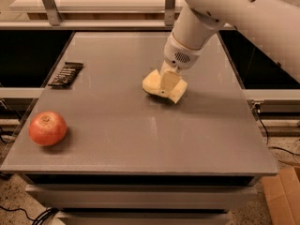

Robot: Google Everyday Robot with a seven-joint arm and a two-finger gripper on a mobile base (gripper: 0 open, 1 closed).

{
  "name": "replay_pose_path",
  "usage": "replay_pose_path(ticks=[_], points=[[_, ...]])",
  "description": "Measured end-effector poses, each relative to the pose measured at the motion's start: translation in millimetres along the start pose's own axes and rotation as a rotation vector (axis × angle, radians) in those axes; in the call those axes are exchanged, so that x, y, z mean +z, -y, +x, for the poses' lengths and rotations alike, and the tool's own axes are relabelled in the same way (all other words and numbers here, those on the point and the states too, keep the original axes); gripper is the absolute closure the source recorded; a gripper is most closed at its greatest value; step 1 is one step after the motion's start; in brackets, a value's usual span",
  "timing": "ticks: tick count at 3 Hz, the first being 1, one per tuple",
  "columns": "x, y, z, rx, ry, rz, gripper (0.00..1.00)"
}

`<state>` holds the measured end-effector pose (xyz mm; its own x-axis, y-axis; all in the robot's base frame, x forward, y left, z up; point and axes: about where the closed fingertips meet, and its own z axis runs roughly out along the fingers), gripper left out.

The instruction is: Move sponge near apple

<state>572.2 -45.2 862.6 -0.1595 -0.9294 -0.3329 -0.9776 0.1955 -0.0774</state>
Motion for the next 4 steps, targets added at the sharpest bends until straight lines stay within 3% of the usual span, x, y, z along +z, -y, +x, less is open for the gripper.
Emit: replay_pose_path(ticks=[1, 2, 4], points=[[7.4, -9.6, -12.0, -0.075, -0.024, -0.019, 1.00], [23.1, -39.1, -36.8, -0.231, -0.058, -0.060, 1.00], [41.1, -112.8, -81.3, -0.557, -0.062, -0.146, 1.00]])
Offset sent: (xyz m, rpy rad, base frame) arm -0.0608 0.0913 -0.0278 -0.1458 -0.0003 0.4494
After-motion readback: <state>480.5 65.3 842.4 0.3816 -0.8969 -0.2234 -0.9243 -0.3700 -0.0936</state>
